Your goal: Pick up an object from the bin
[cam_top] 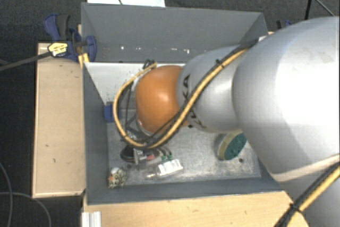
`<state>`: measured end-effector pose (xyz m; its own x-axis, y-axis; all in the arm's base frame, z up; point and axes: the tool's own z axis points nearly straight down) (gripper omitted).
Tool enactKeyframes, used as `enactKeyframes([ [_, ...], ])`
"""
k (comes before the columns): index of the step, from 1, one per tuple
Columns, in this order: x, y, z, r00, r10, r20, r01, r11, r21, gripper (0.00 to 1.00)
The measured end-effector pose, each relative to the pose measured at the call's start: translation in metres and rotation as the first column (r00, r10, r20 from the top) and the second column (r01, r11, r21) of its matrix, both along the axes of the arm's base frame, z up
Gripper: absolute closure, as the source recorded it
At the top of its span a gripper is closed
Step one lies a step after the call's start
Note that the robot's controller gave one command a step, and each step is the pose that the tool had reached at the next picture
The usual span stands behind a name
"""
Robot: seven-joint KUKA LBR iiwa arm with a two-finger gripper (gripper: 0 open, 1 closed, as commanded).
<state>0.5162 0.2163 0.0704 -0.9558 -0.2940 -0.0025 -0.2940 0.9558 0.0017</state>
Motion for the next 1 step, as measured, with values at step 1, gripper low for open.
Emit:
enactKeyframes([
  [1, 0.0087, -0.0104, 0.2492, 0.997, -0.074, 0.009, 0.074, 0.997, 0.003, 1.00],
])
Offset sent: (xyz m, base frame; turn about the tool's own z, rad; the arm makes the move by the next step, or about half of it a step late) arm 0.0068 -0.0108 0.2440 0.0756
